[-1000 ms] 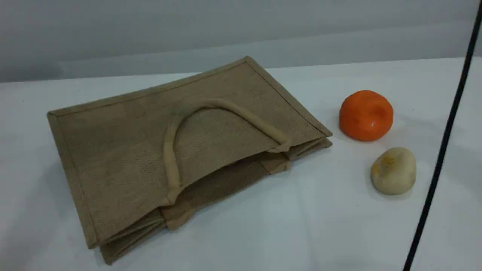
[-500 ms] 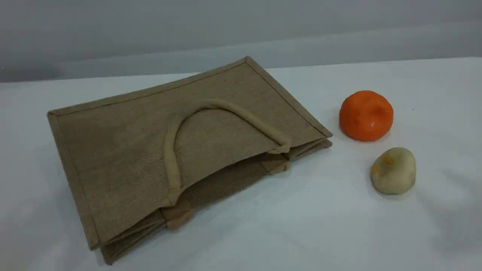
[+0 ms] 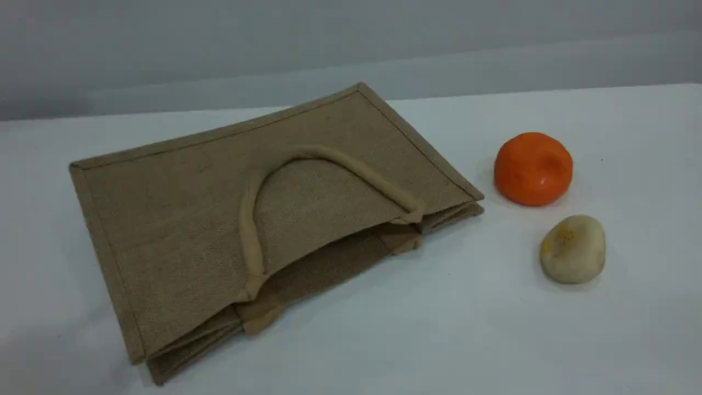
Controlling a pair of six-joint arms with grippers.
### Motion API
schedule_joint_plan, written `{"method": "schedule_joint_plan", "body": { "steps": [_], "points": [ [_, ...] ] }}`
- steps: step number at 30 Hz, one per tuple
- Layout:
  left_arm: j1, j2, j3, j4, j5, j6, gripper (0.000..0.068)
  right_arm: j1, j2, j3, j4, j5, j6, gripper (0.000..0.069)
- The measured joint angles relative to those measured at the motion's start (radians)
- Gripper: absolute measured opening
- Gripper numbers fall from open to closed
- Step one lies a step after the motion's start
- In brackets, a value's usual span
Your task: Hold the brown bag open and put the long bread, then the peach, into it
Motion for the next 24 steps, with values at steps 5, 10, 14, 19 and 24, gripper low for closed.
{"method": "schedule_joint_plan", "body": {
  "steps": [5, 10, 14, 19, 24],
  "points": [
    [0.0, -0.143, 0.186, -0.017, -0.001, -0.028, 0.045, 0.0, -0.127, 0.0, 0.0, 0.013, 0.003, 0.0457],
    [0.0, -0.262, 0.363, -0.057, -0.002, -0.04, 0.045, 0.0, -0.243, 0.043, 0.001, 0.011, 0.022, 0.0457],
    [0.0, -0.351, 0.479, -0.048, -0.002, -0.04, 0.045, 0.0, -0.336, 0.137, -0.005, 0.01, 0.014, 0.0458],
    [0.0, -0.473, 0.577, -0.047, -0.002, -0.017, 0.045, 0.0, -0.451, 0.302, -0.038, 0.01, -0.012, 0.0458],
    [0.0, -0.62, 0.667, -0.042, -0.001, 0.014, 0.045, 0.0, -0.555, 0.492, -0.095, -0.013, -0.016, 0.0458]
  ]
}}
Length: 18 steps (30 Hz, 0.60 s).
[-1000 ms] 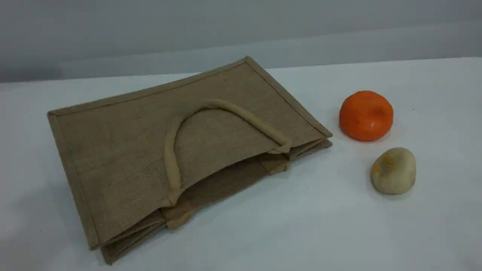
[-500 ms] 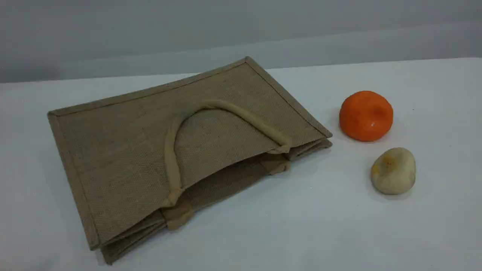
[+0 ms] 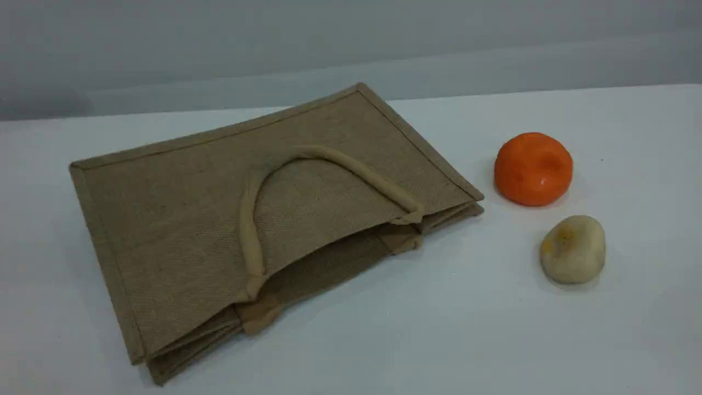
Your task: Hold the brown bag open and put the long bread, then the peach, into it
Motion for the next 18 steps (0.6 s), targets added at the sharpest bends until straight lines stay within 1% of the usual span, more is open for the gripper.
{"method": "schedule_joint_plan", "body": {
  "steps": [3, 8, 10, 14, 18],
  "points": [
    [0.0, -0.094, 0.068, 0.025, 0.0, 0.029, 0.045, 0.0, -0.047, 0.103, -0.031, -0.059, -0.011, 0.0458],
    [0.0, -0.248, 0.205, 0.081, 0.0, 0.027, 0.045, 0.0, -0.076, 0.25, -0.031, -0.081, -0.046, 0.0458],
    [0.0, -0.298, 0.262, 0.106, 0.001, 0.021, 0.045, 0.0, -0.076, 0.286, -0.03, -0.093, -0.047, 0.0458],
    [0.0, -0.356, 0.378, 0.13, -0.042, 0.021, 0.045, 0.0, -0.076, 0.337, -0.039, -0.108, -0.068, 0.0458],
    [0.0, -0.356, 0.476, 0.13, -0.082, 0.021, 0.045, 0.0, -0.078, 0.37, -0.044, -0.106, -0.069, 0.0458]
  ]
}}
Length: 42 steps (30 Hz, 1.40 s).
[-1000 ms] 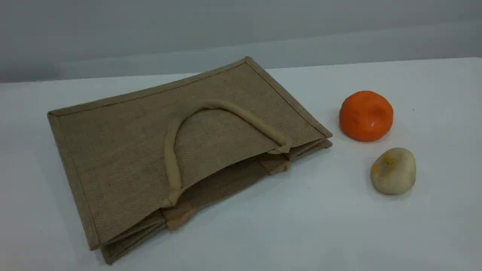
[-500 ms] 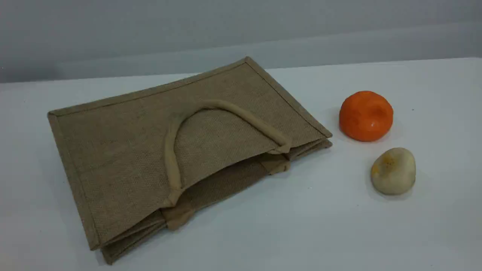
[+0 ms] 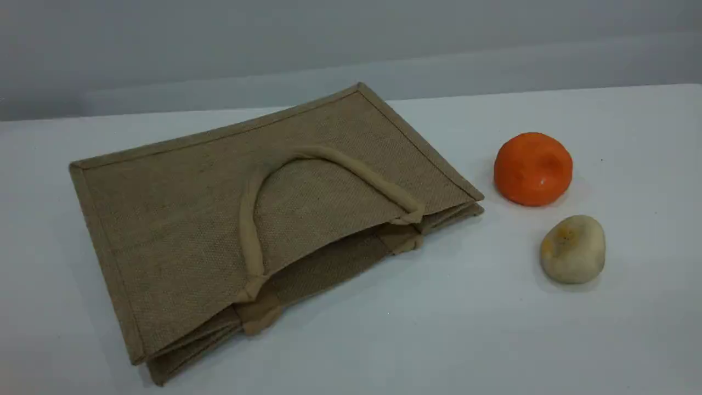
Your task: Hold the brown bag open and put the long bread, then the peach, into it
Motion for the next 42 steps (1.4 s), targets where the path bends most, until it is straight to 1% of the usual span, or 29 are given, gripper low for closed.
{"method": "schedule_joint_plan", "body": {
  "steps": [4, 8, 11, 15, 21, 24, 42],
  "points": [
    [0.0, 0.0, 0.054, 0.0, -0.043, -0.017, 0.045, 0.0, -0.038, 0.002, -0.02, -0.013, -0.001, 0.0458],
    [0.0, 0.0, 0.055, 0.003, -0.048, -0.04, 0.045, 0.0, -0.077, 0.002, -0.019, -0.012, 0.001, 0.0458],
    [0.0, 0.0, 0.055, 0.009, -0.048, -0.082, 0.045, 0.0, -0.078, 0.001, -0.018, -0.012, 0.001, 0.0458],
    [0.0, 0.0, 0.055, 0.061, -0.051, -0.141, 0.045, 0.0, -0.077, 0.001, -0.017, -0.013, 0.002, 0.0458],
    [0.0, 0.001, 0.058, 0.171, -0.063, -0.242, 0.045, 0.0, -0.077, 0.001, -0.017, -0.013, 0.002, 0.0458],
    [0.0, 0.001, 0.059, 0.208, -0.063, -0.288, 0.045, 0.0, -0.077, 0.001, -0.016, -0.013, 0.002, 0.0458],
    [0.0, 0.0, 0.06, 0.21, -0.06, -0.292, 0.045, 0.0, -0.077, 0.001, -0.011, -0.014, 0.002, 0.0458]
  ]
}}
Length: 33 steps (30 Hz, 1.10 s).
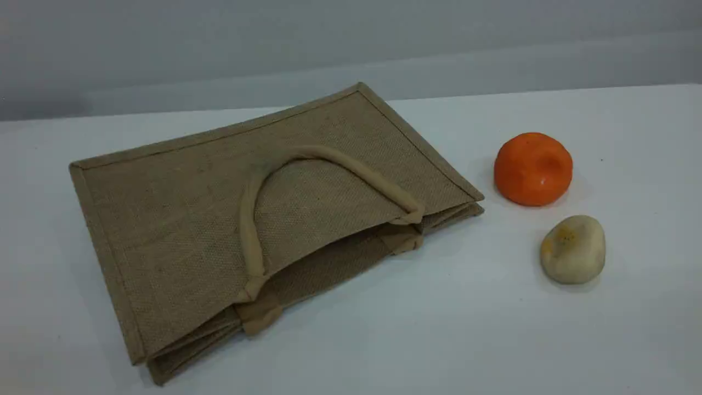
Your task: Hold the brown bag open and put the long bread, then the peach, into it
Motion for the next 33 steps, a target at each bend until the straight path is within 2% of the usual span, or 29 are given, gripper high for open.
{"method": "schedule_joint_plan", "body": {
  "steps": [8, 13, 15, 21, 25, 33],
  "points": [
    [0.01, -0.113, 0.0, -0.003, 0.0, 0.001, 0.045, 0.0, 0.0, 0.0, 0.0, 0.0, 0.0, 0.0458],
    [0.102, -0.163, 0.0, -0.003, 0.0, 0.001, 0.045, 0.0, 0.0, 0.0, 0.0, 0.0, -0.001, 0.0458],
    [0.122, -0.181, 0.0, -0.003, 0.0, 0.001, 0.045, 0.001, 0.0, 0.0, 0.0, 0.0, -0.001, 0.0458],
    [0.129, -0.184, 0.0, -0.004, 0.0, 0.003, 0.045, 0.033, 0.0, 0.0, 0.001, 0.0, 0.0, 0.0458],
    [0.15, -0.184, 0.0, -0.005, -0.001, 0.003, 0.045, 0.032, 0.0, 0.0, 0.001, 0.0, 0.0, 0.0458],
    [0.15, -0.184, 0.0, -0.005, -0.001, 0.002, 0.045, 0.03, 0.0, 0.0, 0.002, 0.0, 0.0, 0.0458]
  ]
}}
